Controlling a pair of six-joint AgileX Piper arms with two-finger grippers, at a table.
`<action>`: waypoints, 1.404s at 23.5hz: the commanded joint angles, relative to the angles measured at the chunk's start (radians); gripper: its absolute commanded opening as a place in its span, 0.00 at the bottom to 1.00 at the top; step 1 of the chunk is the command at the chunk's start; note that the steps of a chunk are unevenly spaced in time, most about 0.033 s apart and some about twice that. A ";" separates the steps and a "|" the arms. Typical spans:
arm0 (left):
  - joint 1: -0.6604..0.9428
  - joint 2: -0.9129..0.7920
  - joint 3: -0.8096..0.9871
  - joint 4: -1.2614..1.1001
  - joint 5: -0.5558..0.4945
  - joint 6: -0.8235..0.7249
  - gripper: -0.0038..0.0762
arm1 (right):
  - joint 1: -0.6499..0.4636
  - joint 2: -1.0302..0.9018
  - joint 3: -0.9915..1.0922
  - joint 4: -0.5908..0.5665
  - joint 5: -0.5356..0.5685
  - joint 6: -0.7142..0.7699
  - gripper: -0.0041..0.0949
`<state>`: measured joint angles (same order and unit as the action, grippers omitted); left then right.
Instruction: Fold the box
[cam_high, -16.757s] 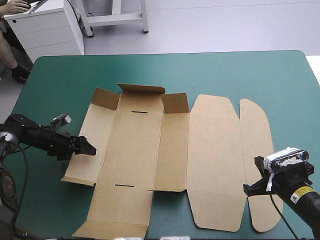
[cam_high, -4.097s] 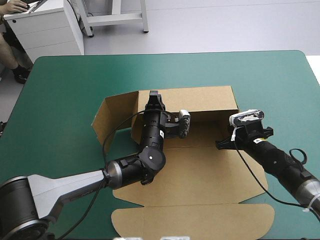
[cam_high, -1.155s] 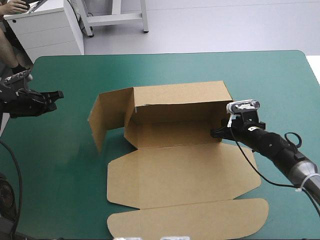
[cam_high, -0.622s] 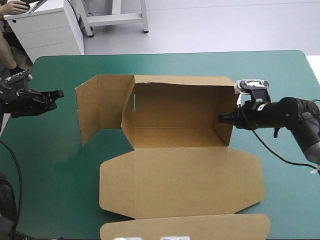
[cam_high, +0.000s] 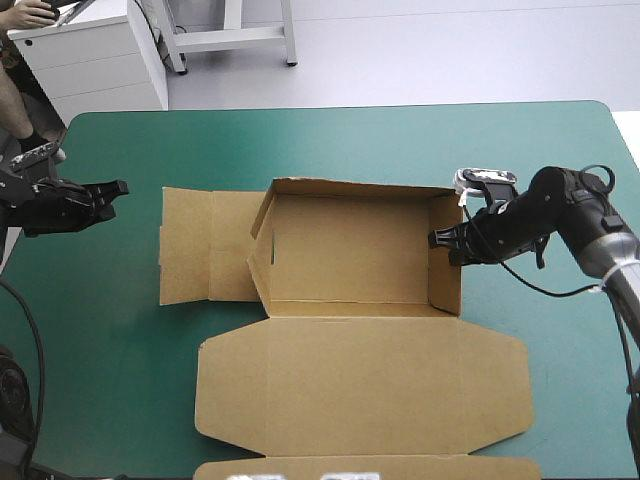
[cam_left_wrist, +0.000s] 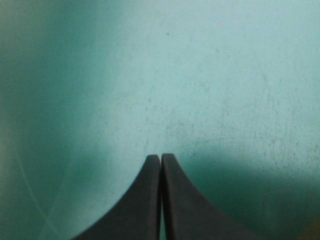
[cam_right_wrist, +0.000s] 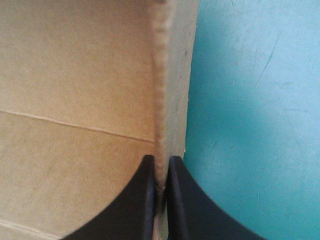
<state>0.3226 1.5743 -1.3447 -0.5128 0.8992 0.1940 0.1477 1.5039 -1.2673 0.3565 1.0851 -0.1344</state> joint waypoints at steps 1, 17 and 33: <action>0.000 -0.042 -0.022 -0.036 -0.019 0.003 0.04 | -0.005 0.042 -0.071 0.013 -0.021 -0.004 0.03; 0.000 -0.042 -0.022 -0.036 -0.027 0.003 0.04 | -0.005 0.263 -0.393 -0.049 0.109 -0.019 0.04; 0.000 -0.042 -0.022 -0.033 -0.026 0.017 0.04 | 0.028 0.254 -0.514 -0.237 0.168 0.128 0.71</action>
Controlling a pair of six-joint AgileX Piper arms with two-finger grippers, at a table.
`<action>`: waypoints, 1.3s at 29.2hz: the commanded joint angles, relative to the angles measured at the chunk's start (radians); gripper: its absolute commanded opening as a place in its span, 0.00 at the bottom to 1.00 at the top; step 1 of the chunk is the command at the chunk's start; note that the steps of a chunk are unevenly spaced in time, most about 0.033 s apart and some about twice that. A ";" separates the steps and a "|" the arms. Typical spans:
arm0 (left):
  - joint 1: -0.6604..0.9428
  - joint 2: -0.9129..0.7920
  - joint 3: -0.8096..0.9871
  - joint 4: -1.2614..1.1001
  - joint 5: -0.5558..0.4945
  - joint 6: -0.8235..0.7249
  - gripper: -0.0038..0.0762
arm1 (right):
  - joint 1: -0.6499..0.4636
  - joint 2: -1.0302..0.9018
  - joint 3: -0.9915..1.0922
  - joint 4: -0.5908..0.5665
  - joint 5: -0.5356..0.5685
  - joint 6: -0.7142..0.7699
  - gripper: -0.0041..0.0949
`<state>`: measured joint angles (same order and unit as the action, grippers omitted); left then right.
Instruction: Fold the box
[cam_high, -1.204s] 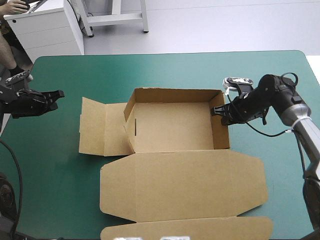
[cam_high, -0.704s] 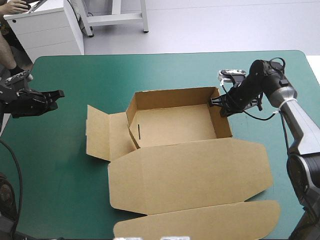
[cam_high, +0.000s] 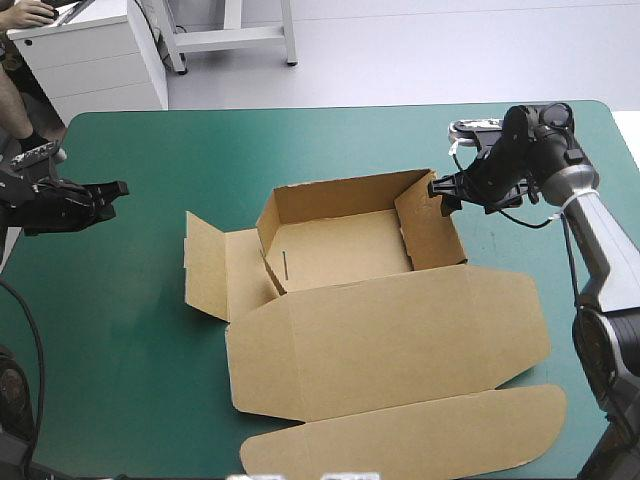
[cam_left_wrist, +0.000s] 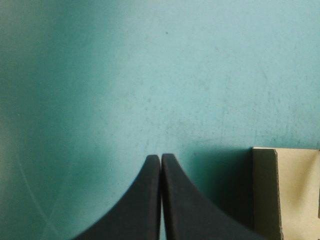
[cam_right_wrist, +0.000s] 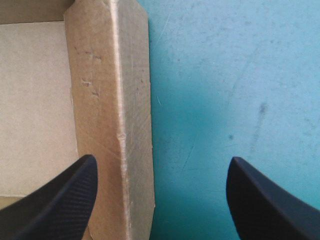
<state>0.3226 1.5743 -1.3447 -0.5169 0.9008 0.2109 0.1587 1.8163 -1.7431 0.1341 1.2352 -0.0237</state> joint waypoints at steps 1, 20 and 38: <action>0.000 -0.042 -0.022 -0.029 -0.026 0.002 0.04 | 0.037 -0.066 -0.038 -0.045 0.018 0.024 0.70; 0.000 -0.042 -0.022 -0.026 -0.011 0.017 0.04 | 0.078 0.027 -0.037 -0.033 0.018 -0.011 0.70; 0.000 -0.042 -0.022 -0.024 -0.027 0.037 0.04 | 0.078 0.104 -0.037 -0.012 0.018 -0.018 0.57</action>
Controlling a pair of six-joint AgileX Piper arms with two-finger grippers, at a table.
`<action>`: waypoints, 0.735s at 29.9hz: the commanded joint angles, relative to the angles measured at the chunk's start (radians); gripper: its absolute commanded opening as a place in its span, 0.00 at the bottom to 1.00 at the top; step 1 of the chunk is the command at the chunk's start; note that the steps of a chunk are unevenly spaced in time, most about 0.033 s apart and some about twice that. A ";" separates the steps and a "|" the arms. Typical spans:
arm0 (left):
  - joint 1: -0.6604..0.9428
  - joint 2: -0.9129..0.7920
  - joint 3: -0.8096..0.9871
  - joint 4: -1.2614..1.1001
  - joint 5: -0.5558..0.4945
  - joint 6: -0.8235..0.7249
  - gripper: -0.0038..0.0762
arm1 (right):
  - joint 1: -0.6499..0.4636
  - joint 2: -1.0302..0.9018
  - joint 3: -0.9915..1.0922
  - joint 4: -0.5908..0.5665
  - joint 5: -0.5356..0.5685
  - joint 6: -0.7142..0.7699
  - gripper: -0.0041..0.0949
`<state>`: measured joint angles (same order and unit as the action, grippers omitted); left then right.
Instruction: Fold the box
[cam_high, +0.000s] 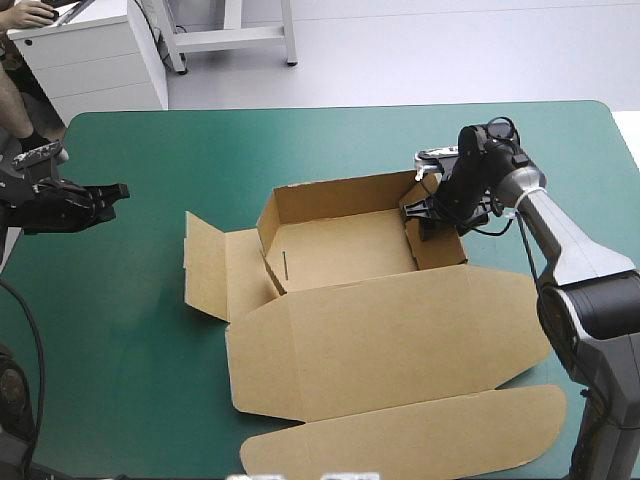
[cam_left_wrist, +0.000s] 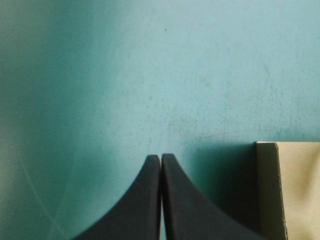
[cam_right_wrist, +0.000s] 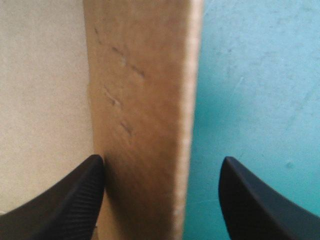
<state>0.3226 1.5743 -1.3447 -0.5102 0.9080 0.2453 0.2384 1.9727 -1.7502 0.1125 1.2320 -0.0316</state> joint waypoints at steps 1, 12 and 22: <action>0.000 -0.042 -0.022 -0.030 -0.034 0.002 0.04 | -0.002 -0.053 -0.029 0.017 0.021 -0.010 0.49; 0.000 -0.042 -0.022 -0.028 -0.023 0.027 0.04 | -0.002 -0.116 -0.031 0.008 0.021 -0.029 0.03; 0.000 -0.042 -0.018 0.041 0.004 0.029 0.04 | -0.002 -0.440 -0.029 0.058 0.021 -0.045 0.03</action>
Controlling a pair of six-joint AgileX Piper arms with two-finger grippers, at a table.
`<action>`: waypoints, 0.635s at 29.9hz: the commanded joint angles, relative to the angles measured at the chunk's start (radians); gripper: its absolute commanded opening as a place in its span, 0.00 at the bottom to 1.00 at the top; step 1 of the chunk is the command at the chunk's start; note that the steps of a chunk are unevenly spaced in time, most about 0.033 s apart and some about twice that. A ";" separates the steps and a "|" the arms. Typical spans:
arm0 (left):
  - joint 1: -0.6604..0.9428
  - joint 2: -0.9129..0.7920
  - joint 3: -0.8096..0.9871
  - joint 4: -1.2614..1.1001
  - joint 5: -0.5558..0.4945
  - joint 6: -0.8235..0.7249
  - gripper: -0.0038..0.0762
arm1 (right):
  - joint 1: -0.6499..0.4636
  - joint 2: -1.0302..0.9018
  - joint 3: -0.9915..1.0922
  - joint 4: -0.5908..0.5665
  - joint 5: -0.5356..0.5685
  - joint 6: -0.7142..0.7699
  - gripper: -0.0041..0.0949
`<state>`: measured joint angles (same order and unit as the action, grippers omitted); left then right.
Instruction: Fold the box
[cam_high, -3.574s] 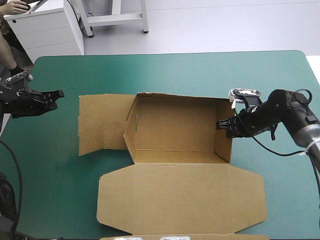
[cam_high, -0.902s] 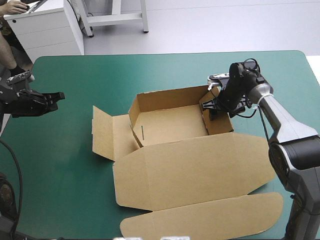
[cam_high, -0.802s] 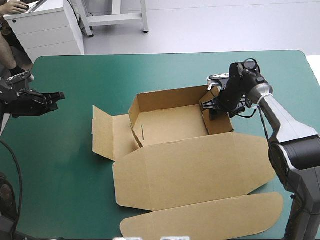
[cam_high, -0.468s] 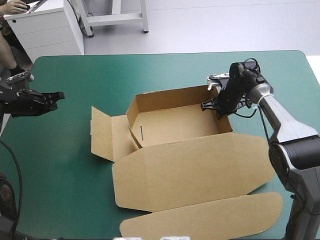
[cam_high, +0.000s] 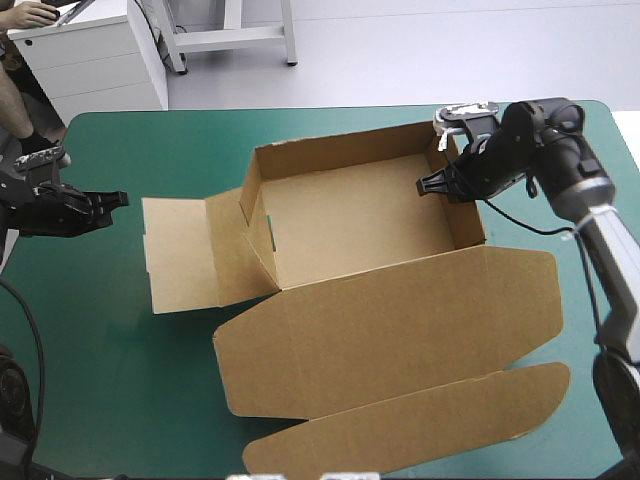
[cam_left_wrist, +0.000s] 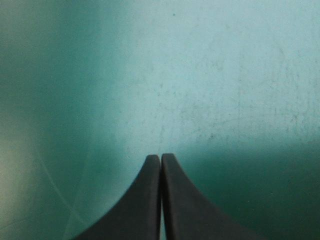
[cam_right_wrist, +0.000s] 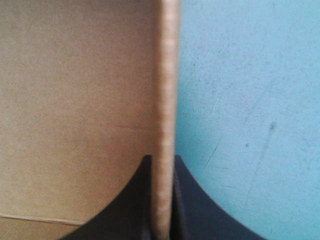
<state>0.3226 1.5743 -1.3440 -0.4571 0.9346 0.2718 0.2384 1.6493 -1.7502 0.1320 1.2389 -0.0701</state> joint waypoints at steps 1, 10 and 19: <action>0.000 -0.042 -0.019 -0.012 -0.023 0.002 0.04 | -0.002 -0.136 -0.029 0.043 0.015 -0.006 0.03; 0.000 -0.042 -0.019 0.043 0.027 0.027 0.04 | -0.002 -0.222 -0.033 0.088 0.015 -0.033 0.03; 0.000 -0.041 -0.019 0.039 0.023 0.052 0.25 | -0.002 -0.219 -0.029 0.090 0.015 -0.039 0.03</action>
<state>0.3226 1.5743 -1.3391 -0.3900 0.9810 0.3205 0.2384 1.4669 -1.7511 0.1908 1.2448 -0.1040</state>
